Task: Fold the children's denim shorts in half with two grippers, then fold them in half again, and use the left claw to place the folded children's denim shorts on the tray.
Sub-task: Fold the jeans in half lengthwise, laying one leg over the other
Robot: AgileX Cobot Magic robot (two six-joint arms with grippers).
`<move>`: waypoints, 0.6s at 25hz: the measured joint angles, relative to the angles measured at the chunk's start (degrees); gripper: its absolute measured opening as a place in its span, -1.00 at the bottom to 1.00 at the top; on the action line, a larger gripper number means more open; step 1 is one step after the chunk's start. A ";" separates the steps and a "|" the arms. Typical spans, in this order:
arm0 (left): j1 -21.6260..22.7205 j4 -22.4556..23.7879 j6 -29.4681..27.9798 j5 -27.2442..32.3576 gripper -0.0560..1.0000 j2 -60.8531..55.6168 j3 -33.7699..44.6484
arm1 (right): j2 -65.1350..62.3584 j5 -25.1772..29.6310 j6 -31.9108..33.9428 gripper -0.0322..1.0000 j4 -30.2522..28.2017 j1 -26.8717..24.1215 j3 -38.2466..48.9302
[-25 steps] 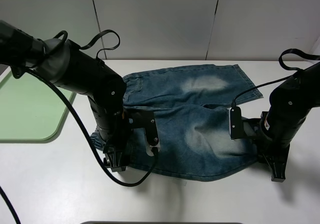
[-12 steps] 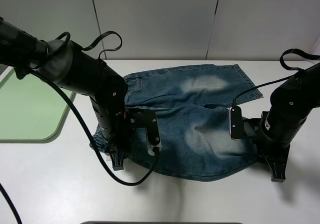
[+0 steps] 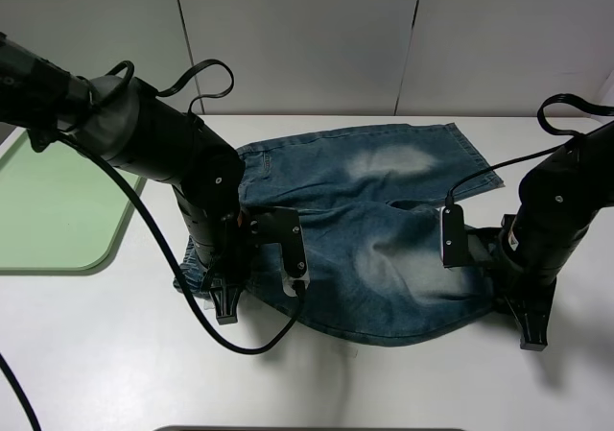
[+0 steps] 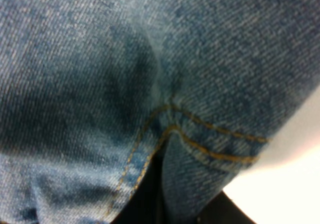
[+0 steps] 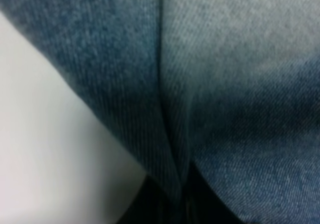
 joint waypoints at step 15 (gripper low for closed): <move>0.00 0.19 0.00 2.56 -0.82 -4.00 -0.17 | -5.87 -3.53 3.51 -0.96 4.28 -0.36 2.41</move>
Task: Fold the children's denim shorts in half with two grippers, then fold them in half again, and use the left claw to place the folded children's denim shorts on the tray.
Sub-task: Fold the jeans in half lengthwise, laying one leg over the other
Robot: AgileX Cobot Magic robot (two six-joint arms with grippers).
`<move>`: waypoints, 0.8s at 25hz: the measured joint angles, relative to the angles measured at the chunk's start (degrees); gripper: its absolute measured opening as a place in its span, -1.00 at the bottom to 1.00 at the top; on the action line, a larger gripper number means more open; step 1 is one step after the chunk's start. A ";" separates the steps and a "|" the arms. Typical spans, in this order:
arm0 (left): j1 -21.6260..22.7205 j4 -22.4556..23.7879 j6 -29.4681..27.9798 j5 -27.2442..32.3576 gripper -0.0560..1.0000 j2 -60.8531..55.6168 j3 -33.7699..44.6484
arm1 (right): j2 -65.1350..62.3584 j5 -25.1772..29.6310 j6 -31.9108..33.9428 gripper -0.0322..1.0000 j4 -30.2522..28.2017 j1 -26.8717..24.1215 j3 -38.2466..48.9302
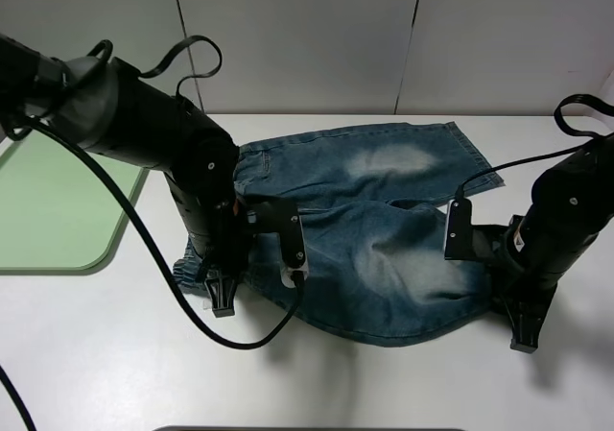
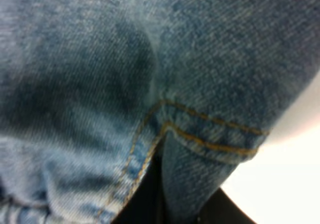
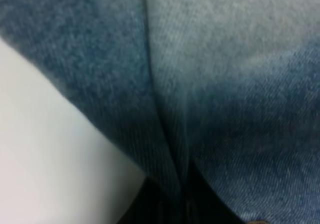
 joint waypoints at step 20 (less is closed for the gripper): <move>0.00 0.07 0.00 9.59 -0.82 -9.60 0.00 | -22.25 12.10 4.21 -0.97 2.25 0.18 0.05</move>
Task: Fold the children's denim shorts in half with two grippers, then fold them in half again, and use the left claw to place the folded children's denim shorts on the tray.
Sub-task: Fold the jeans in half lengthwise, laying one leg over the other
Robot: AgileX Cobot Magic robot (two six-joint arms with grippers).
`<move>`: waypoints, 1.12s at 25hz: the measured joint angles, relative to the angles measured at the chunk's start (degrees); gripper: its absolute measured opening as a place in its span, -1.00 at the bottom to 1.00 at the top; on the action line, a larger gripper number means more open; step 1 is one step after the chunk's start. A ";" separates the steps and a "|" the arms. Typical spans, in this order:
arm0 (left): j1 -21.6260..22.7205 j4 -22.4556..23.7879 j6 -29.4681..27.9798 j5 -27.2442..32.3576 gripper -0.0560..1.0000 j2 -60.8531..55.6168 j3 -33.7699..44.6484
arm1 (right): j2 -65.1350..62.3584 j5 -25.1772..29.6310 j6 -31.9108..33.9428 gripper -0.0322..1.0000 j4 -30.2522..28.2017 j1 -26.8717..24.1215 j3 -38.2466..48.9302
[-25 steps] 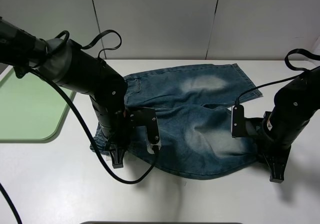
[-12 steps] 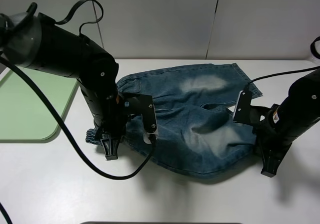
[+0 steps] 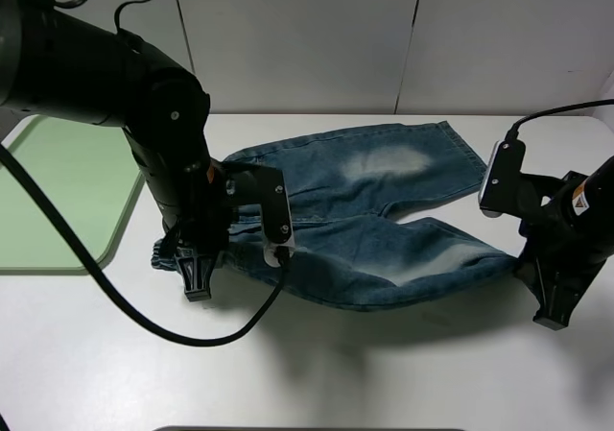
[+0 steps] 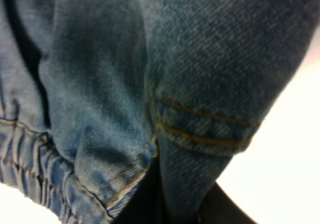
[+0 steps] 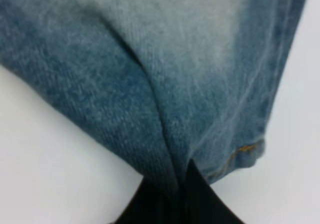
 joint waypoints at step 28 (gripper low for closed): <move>1.16 -0.22 -4.96 6.67 -0.82 -6.46 0.00 | 6.02 19.27 7.38 -0.97 1.25 0.19 -25.98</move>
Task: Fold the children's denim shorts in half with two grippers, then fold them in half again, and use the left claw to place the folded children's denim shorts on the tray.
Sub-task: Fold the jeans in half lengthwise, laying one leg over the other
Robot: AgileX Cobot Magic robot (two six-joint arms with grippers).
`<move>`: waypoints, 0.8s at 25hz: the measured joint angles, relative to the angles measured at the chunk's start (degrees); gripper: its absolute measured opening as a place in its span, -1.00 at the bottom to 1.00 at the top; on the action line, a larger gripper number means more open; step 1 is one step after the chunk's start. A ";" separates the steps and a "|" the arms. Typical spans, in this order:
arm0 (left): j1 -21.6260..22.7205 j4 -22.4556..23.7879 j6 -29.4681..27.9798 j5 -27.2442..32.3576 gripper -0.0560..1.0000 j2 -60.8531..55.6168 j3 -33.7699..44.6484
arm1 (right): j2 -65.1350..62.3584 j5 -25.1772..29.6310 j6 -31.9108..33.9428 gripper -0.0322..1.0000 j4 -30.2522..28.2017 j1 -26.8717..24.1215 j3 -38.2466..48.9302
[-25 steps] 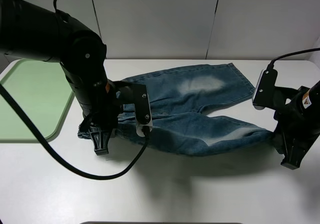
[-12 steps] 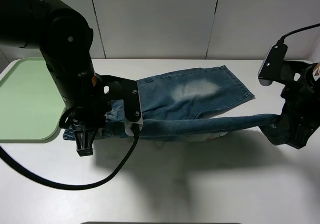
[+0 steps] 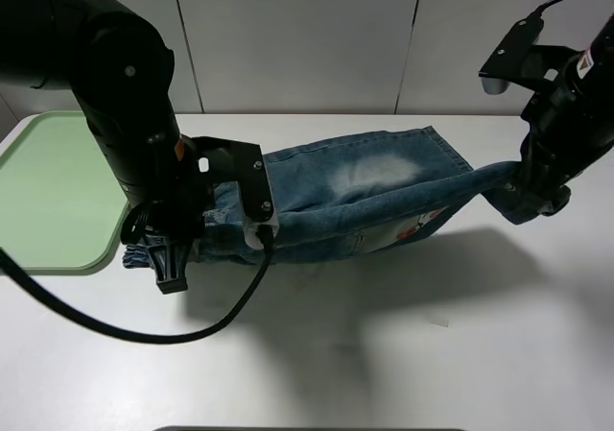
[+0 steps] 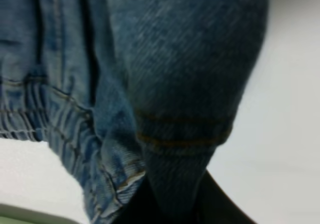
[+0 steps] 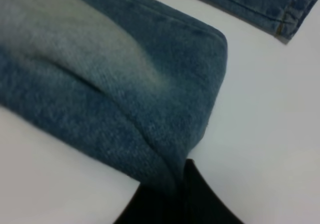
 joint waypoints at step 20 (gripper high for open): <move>11.51 0.00 -8.84 -15.49 -0.82 4.25 -0.86 | 22.66 4.48 4.00 -0.97 -1.91 0.00 -26.21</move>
